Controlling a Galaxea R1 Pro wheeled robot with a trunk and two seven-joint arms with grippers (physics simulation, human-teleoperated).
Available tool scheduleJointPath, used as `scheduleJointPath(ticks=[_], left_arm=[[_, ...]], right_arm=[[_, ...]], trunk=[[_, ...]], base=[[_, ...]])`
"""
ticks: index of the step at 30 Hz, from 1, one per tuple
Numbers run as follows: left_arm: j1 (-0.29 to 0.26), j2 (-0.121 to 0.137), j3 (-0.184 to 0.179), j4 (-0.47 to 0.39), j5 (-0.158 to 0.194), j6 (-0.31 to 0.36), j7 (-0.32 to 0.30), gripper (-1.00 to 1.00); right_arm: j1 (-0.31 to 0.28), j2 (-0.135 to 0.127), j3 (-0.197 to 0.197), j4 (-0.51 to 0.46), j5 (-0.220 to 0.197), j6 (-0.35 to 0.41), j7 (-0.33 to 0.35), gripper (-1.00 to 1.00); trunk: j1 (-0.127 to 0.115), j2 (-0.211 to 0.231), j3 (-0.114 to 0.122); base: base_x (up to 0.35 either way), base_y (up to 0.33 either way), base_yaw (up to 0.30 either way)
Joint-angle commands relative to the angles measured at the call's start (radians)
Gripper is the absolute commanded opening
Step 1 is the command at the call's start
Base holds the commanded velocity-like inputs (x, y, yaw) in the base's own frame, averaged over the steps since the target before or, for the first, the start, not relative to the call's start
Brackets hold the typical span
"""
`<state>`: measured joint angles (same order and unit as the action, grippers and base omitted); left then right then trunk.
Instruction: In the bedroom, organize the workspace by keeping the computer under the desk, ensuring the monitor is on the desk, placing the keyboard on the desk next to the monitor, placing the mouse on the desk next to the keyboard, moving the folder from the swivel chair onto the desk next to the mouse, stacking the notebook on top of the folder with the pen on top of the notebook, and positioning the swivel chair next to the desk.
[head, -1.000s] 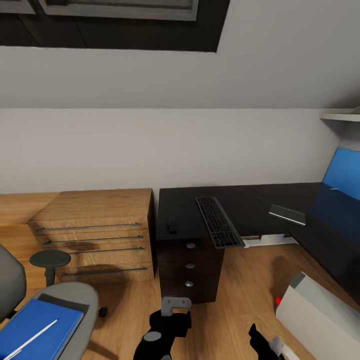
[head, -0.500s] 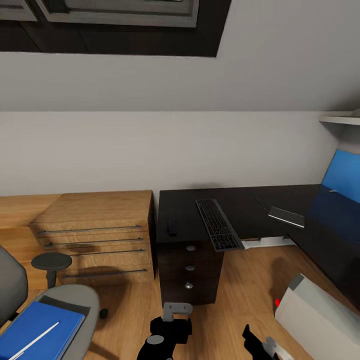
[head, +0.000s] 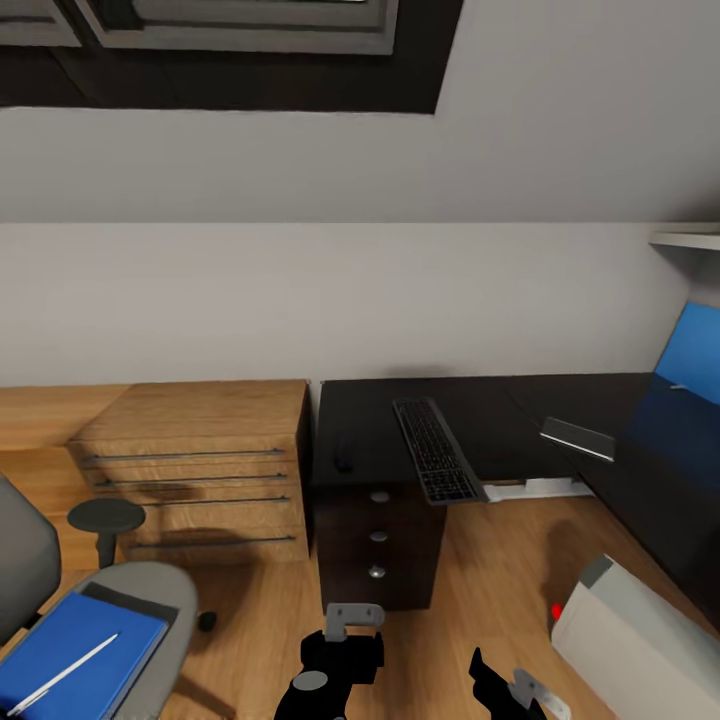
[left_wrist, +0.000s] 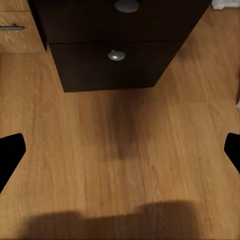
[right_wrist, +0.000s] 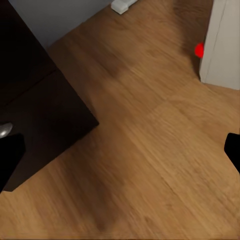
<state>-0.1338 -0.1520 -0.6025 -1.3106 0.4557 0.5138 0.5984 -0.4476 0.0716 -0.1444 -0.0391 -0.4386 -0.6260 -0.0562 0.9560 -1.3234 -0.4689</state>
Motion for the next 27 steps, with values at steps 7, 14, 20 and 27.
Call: scheduleJointPath(ticks=[7, 14, 20, 27], left_arm=[[-0.001, 0.000, -0.002, -0.001, 0.009, 0.002, 0.010, 1.00], [-0.001, 0.000, -0.002, -0.001, 0.009, 0.002, 0.010, 1.00], [-0.001, 0.000, -0.003, -0.001, 0.010, 0.001, 0.009, 1.00], [-0.001, 0.000, -0.003, 0.000, 0.011, -0.011, 0.008, 1.00]], right_arm=[[0.000, 0.000, -0.007, 0.000, 0.011, -0.001, -0.005, 1.00], [0.000, 0.000, -0.006, 0.001, 0.011, 0.000, -0.005, 1.00], [0.000, 0.000, -0.007, 0.001, 0.011, 0.000, -0.004, 1.00], [0.000, 0.000, -0.007, 0.001, 0.011, -0.001, -0.005, 1.00]], trunk=[[0.000, -0.001, -0.001], [0.000, -0.001, -0.001], [0.000, -0.001, -0.002], [-0.015, 0.027, 0.011]], base=[[0.000, -0.301, 0.269], [0.000, -0.196, 0.267], [0.000, -0.032, 0.094], [0.000, -0.003, 0.010]])
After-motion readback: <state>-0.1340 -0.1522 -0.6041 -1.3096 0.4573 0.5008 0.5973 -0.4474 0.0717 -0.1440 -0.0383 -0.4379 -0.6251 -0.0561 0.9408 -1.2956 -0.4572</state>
